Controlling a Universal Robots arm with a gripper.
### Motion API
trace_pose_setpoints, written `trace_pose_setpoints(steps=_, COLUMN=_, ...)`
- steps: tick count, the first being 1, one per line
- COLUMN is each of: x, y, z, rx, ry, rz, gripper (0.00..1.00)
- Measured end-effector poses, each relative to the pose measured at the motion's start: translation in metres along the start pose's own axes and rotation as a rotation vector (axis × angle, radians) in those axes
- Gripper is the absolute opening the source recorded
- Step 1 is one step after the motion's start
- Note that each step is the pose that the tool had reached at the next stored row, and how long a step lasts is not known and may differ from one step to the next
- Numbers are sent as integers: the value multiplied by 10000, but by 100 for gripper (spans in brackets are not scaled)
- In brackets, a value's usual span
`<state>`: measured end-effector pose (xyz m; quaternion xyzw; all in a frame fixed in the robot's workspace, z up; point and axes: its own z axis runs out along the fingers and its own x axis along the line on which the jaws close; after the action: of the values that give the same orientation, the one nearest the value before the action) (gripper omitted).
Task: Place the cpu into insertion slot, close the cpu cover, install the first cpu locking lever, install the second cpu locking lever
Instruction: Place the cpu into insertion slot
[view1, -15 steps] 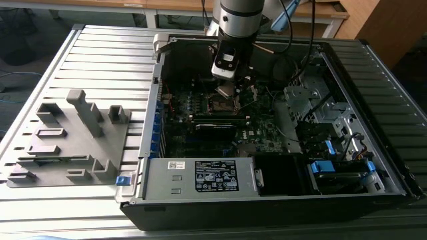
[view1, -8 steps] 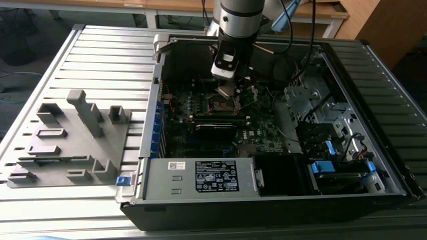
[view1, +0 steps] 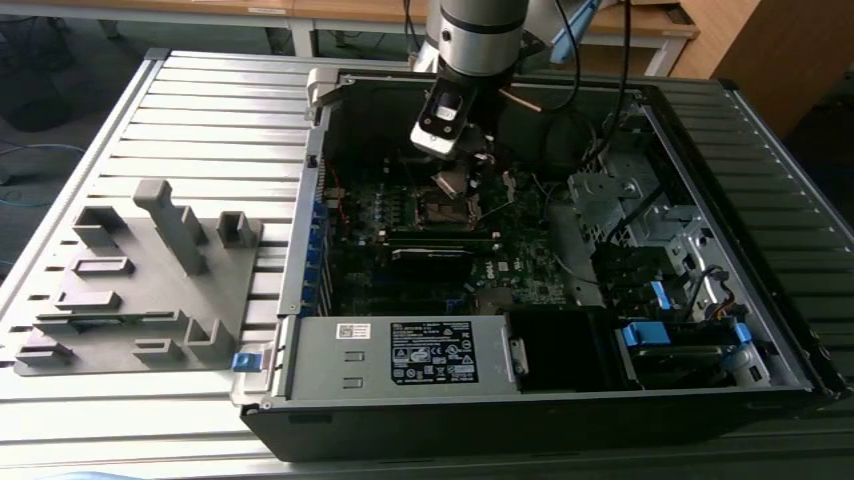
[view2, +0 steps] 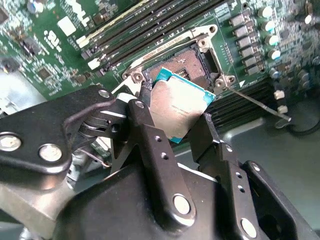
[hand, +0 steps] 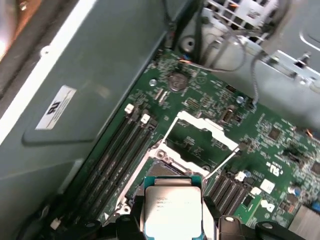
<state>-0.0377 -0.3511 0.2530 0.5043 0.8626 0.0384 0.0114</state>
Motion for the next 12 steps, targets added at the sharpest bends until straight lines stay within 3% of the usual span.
trace_pose_setpoints(steps=12, x=0, y=-1, z=12, rx=-41, ry=-169, rz=2168, gripper=54)
